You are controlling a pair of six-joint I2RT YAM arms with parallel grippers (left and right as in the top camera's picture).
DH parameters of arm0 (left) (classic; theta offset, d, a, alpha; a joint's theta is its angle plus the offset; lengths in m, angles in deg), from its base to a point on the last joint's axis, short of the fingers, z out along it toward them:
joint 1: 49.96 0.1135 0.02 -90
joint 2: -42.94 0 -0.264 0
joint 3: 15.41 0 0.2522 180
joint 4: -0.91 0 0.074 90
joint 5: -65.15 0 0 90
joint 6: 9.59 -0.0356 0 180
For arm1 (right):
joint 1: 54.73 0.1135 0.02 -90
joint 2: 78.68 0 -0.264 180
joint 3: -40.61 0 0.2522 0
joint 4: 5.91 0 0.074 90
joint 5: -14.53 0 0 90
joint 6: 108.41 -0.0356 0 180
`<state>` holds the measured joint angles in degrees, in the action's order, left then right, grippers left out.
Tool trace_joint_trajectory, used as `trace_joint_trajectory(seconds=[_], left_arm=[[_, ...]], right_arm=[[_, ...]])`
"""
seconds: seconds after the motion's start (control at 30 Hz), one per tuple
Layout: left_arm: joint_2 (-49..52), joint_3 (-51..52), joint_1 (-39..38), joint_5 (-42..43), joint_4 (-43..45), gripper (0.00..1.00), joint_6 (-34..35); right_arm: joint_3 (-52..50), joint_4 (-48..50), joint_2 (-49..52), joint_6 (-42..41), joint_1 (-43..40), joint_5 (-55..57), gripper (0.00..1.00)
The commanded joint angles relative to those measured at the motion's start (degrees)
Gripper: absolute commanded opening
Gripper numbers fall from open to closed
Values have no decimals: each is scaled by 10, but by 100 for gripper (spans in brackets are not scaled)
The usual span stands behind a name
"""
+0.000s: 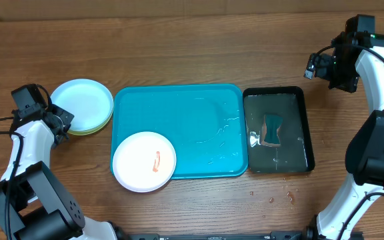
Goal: Clean dirty plates on tray and stack at the side
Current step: 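Move left gripper to the white plate rim on the tray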
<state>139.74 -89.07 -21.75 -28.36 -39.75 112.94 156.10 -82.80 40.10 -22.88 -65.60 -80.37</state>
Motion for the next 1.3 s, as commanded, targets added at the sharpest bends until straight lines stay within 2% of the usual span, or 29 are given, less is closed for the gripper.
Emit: trace_joint_trajectory(seconds=[0.0, 0.1, 0.17, 0.3, 0.47, 0.6, 0.73, 0.9, 1.0, 1.1, 1.27], left_arm=[[4, 5, -2, 4, 4, 23, -2], [2, 4, -2, 8, -2, 54, -7], [-4, -5, 3, 27, -22, 58, -7], [-39, -46, 7, 110, -99, 55, -10], [-116, -74, -14, 210, -248, 55, -52], [-177, -73, -47, 146, -356, 52, -82], [-227, -56, -83, 71, -408, 53, -97], [-257, -2, -116, 67, -417, 49, -99], [-257, 51, -117, 67, -386, 32, -98], [-256, 93, -117, 78, -357, 31, -95], [-256, 163, -117, 95, -301, 38, -96]], right_arm=[[9, 1, -2, -1, -1, 4, 100], [9, 1, -2, -1, -1, 4, 100], [9, 1, -2, -1, -1, 4, 100], [9, 1, -2, -1, -1, 4, 100], [9, 1, -2, -1, -1, 4, 100], [9, 1, -2, -1, -1, 4, 100], [9, 1, -2, -1, -1, 4, 100], [9, 1, -2, -1, -1, 4, 100], [9, 1, -2, -1, -1, 4, 100], [9, 1, -2, -1, -1, 4, 100], [9, 1, -2, -1, -1, 4, 100]])
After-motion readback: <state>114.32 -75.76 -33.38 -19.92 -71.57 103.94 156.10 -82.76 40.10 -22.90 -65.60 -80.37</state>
